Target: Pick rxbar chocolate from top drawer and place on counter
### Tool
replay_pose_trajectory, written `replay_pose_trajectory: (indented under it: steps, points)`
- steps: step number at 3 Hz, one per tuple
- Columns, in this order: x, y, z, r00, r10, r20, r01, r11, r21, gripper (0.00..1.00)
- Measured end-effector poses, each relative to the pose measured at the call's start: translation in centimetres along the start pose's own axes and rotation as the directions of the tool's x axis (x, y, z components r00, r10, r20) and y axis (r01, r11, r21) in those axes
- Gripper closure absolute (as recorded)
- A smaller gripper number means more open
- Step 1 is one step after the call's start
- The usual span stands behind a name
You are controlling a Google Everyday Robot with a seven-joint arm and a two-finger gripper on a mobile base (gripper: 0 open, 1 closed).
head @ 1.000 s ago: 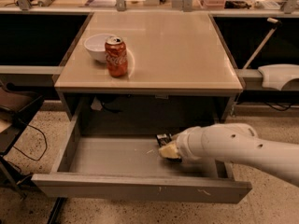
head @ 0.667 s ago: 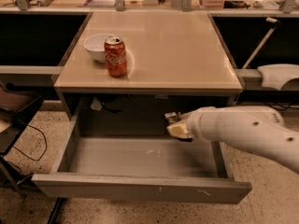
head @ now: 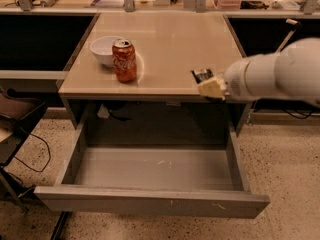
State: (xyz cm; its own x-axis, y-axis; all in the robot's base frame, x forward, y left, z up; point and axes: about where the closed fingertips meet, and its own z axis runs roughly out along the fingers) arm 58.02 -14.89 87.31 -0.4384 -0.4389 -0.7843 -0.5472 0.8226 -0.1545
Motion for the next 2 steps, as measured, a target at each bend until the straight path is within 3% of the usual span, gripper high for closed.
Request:
replay_pose_trajectory:
  steps: [1,2]
  points:
    - [-4.1,-3.1,0.9,0.999,0.01,-0.037,-0.011,0.9998,-0.014,1.0]
    - [-8.4,-3.9,6.9,0.998,0.017,-0.059,-0.021,0.9982,-0.056,1.0]
